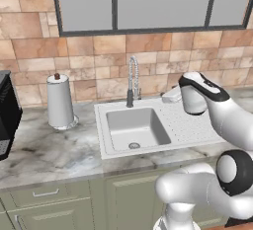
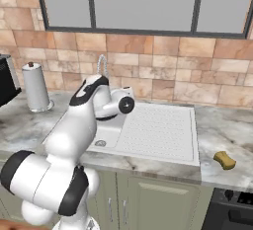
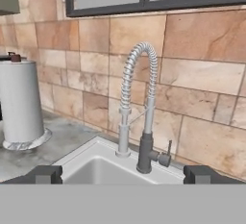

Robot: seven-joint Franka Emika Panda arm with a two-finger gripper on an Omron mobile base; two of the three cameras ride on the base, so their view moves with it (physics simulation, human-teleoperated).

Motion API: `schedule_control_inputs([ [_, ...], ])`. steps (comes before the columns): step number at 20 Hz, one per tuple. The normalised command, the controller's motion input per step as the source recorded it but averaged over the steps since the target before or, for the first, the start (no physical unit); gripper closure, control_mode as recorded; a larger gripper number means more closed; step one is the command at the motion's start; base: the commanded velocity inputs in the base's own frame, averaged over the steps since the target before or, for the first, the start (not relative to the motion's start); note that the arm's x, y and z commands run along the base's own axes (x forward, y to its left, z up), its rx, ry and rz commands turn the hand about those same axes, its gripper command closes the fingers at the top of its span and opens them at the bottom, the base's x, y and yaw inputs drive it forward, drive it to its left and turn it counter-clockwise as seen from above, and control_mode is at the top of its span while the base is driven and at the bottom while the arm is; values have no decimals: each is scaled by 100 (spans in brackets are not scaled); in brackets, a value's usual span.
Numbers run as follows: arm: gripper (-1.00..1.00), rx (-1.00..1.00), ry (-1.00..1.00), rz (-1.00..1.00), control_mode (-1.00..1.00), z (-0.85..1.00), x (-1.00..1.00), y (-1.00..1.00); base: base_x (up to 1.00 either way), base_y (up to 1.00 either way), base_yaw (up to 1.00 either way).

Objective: Soak the sponge with water for a few seconds and then drop it inside the sink.

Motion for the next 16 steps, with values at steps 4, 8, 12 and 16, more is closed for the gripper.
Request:
schedule_control_inputs([
  [4,-100,0,0,0,-100,-19,21,0,0,0,0],
  [8,-100,0,0,0,-100,-27,21,0,0,0,0],
  [12,-100,0,0,0,-100,-22,19,0,0,0,0],
  [16,-100,0,0,0,-100,-20,23,0,0,0,0],
])
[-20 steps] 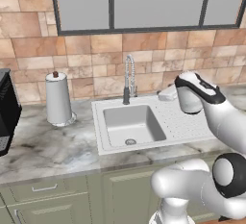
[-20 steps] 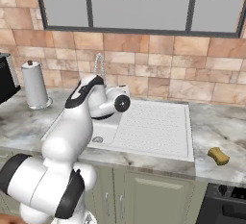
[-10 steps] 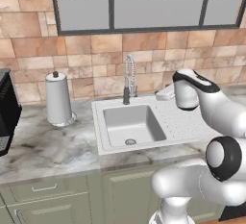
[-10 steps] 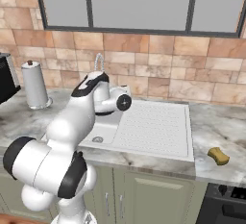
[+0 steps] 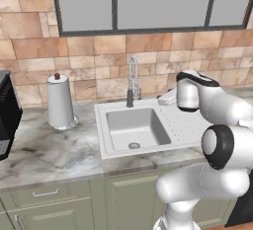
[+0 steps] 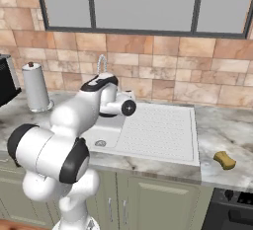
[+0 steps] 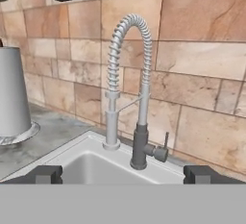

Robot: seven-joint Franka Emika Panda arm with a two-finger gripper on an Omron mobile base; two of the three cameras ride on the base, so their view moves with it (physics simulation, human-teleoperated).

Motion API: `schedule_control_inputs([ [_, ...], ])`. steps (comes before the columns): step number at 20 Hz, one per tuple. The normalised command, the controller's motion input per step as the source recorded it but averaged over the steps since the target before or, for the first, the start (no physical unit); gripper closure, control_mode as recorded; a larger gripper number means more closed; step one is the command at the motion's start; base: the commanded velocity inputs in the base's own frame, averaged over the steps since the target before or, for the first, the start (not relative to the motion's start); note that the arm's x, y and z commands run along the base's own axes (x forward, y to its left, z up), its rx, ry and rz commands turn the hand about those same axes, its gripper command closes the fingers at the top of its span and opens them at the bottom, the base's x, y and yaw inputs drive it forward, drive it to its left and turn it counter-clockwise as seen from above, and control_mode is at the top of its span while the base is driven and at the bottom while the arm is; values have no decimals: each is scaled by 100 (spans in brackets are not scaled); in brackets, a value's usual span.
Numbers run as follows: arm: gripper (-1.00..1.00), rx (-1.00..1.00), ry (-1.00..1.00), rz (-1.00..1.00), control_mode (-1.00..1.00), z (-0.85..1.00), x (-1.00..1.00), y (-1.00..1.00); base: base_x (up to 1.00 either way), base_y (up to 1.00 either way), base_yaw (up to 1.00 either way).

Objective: Soak the sponge with water for a few seconds and then drop it inside the sink.

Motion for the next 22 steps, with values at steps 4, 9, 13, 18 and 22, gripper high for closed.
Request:
schedule_control_inputs([
  [4,-100,0,0,0,-100,-12,23,0,0,0,0],
  [9,-100,1,0,0,-100,-7,29,0,0,0,0],
  [13,-100,4,0,0,-100,-3,29,0,0,0,0],
  [18,-100,6,0,1,-100,0,19,0,0,0,0],
  [22,-100,5,0,3,-100,0,8,0,0,0,0],
])
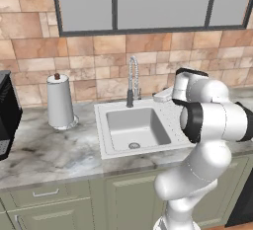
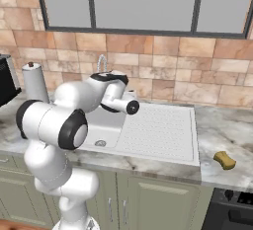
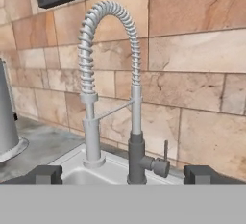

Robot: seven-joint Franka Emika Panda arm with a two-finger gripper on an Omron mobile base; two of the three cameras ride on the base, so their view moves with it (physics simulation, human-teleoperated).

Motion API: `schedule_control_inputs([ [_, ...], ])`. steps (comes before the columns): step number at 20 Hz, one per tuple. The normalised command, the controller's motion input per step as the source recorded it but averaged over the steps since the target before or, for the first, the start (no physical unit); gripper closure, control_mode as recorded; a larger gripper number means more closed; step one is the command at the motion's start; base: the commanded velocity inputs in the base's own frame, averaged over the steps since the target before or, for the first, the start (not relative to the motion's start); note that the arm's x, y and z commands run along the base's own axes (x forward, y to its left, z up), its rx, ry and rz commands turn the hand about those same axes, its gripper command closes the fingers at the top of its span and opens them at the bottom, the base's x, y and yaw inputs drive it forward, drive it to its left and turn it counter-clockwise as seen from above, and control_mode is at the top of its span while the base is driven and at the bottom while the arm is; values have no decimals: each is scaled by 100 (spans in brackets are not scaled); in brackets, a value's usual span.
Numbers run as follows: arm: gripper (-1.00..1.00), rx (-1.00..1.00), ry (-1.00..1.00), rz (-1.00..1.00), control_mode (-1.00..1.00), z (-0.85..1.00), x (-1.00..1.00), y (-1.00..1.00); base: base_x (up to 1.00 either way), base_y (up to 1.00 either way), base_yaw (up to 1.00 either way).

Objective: Soak the sponge with water for a few seconds and then drop it inside the sink.

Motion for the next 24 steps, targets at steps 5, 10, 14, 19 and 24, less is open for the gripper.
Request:
schedule_control_inputs([
  [5,-100,1,0,7,-100,-5,8,5,0,0,0],
  [10,-100,0,0,10,-100,-8,10,2,0,0,0],
  [14,-100,0,0,9,-100,-2,4,0,0,0,0],
  [19,-100,0,0,6,-100,-1,1,2,0,0,0],
  [24,-100,0,0,1,-100,-7,9,15,0,0,0],
])
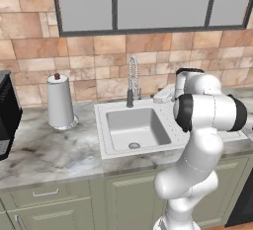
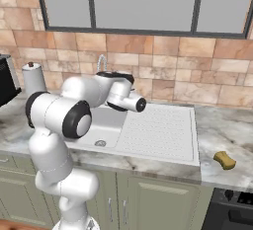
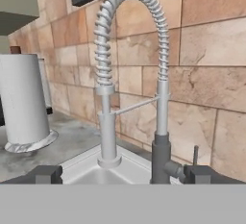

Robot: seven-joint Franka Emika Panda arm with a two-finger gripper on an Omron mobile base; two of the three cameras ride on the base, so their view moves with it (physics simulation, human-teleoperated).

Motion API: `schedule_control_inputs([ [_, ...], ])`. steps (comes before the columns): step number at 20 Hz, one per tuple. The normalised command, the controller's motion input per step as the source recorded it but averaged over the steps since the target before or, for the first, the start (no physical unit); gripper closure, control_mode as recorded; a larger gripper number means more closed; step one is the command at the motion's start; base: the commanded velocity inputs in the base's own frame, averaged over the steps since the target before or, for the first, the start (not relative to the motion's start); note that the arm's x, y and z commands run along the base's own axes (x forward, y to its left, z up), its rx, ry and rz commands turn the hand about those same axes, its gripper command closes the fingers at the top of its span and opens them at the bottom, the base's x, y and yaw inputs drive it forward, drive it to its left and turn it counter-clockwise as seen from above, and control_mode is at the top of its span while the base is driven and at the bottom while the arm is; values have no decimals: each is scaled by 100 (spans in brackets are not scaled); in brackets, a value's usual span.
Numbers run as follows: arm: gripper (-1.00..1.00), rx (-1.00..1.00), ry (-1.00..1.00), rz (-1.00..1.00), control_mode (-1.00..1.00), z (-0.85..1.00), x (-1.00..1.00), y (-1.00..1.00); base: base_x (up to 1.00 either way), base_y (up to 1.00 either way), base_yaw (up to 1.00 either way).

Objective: Soak the sponge with water for a few seconds and then drop it inside the sink.

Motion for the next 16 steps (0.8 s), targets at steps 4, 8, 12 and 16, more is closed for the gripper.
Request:
schedule_control_inputs([
  [4,-100,0,0,0,-100,-8,16,23,0,0,0],
  [8,-100,0,0,0,-100,-14,18,13,0,0,0],
  [12,-100,0,0,0,-100,-21,19,2,0,0,0],
  [16,-100,1,-1,0,-100,-23,12,0,0,0,0],
])
